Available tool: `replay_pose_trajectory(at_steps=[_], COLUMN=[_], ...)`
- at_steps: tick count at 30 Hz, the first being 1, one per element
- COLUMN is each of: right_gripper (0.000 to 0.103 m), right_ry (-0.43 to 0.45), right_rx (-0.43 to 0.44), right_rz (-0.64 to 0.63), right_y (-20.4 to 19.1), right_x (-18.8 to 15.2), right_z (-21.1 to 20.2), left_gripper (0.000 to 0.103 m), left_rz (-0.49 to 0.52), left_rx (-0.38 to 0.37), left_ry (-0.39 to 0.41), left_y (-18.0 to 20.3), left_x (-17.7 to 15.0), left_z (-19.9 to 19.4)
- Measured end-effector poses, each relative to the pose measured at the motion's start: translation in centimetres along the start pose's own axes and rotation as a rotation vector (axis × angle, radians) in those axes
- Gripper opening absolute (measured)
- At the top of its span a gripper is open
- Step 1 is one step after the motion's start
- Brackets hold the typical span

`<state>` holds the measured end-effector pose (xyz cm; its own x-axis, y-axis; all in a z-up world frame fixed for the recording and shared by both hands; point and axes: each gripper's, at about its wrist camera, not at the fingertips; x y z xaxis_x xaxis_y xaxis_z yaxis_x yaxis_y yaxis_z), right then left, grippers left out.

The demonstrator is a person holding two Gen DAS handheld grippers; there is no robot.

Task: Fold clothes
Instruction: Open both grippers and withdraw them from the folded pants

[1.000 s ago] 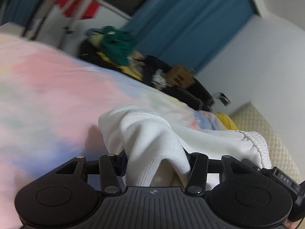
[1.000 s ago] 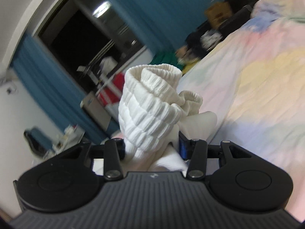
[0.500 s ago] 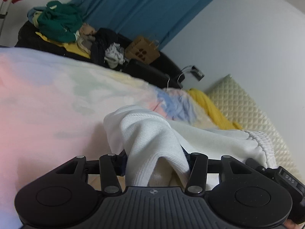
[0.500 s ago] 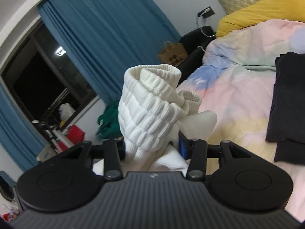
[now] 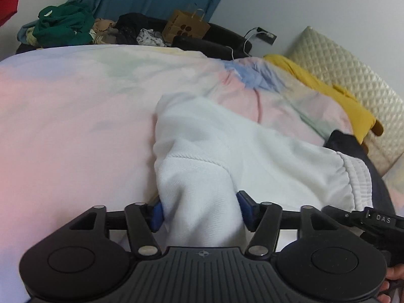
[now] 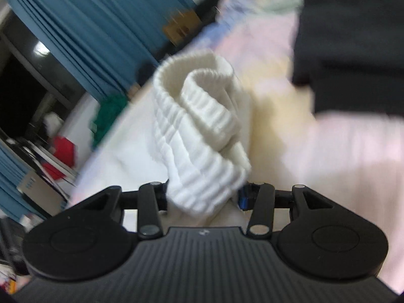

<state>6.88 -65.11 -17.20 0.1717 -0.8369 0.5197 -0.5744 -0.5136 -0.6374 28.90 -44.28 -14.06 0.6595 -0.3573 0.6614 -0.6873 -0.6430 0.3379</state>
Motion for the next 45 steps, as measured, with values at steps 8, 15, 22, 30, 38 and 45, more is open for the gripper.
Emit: replay_pose_trajectory(at_steps=[8, 15, 22, 30, 38, 45], right_gripper=[0.051, 0.051, 0.069, 0.088, 0.088, 0.088], right_ry=[-0.058, 0.027, 0.102, 0.207, 0.265, 0.299], right_rx=[-0.105, -0.109, -0.029, -0.037, -0.026, -0.052], right_rz=[0.005, -0.235, -0.403, -0.55, -0.591, -0.583], right_y=[-2.1, -8.2, -14.3, -18.8, -20.2, -19.5], right_x=[1.0, 0.1, -3.0, -7.8, -13.4, -16.9], right_z=[-4.5, -13.4, -21.9, -27.3, -28.5, -26.9], left_gripper=[0.075, 0.089, 0.103, 0.103, 0.103, 0.103], left_rz=[0.023, 0.146, 0.259, 0.292, 0.206, 0.178], left_rx=[0.051, 0.103, 0.139, 0.216, 0.252, 0.275], left_ry=[0.032, 0.144, 0.267, 0.341, 0.381, 0.38], left_y=[3.5, 8.8, 14.3, 16.3, 13.9, 11.9], left_x=[-0.6, -0.8, -4.6, -11.0, -15.4, -17.4], left_z=[-8.6, -20.0, -30.7, -38.0, -41.1, -40.5])
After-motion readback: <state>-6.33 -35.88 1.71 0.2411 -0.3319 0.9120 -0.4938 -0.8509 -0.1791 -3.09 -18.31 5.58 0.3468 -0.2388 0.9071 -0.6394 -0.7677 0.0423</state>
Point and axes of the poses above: each gripper's, at about its wrist camera, not at the fingertips, and z roughly the way its jaws point, y to its right, x to its top, and after that the axes turned 3 degrees about -y, right-handed
